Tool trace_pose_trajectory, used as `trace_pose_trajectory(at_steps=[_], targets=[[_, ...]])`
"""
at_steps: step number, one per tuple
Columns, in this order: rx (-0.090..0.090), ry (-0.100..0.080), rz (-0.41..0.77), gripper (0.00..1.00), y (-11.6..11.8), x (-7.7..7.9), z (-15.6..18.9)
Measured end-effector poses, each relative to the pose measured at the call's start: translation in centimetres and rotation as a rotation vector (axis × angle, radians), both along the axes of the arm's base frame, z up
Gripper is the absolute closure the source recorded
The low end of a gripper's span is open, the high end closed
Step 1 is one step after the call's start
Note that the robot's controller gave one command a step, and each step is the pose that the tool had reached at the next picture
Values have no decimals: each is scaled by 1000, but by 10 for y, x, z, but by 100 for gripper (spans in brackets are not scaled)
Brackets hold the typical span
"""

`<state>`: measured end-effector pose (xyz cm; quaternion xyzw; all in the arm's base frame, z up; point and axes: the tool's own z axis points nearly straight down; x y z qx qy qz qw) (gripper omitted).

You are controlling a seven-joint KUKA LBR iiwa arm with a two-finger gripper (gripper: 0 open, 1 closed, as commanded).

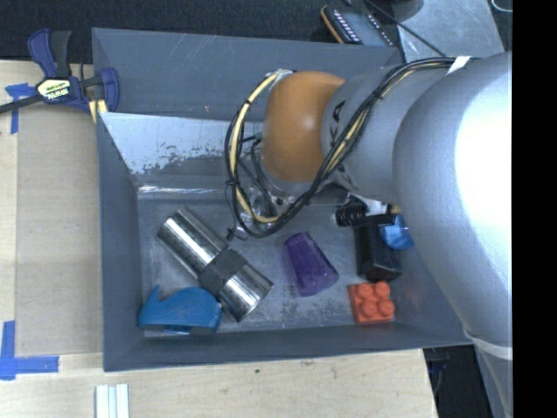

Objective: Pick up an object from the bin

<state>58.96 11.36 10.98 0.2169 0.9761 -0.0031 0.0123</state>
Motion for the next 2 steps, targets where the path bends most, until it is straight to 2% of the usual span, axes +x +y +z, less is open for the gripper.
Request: trace_pose_trajectory(at_steps=[1, 2], targets=[[2, 0, 3, 0, 3, 1, 1], [3, -7, -60, 0, 2, 2, 0]])
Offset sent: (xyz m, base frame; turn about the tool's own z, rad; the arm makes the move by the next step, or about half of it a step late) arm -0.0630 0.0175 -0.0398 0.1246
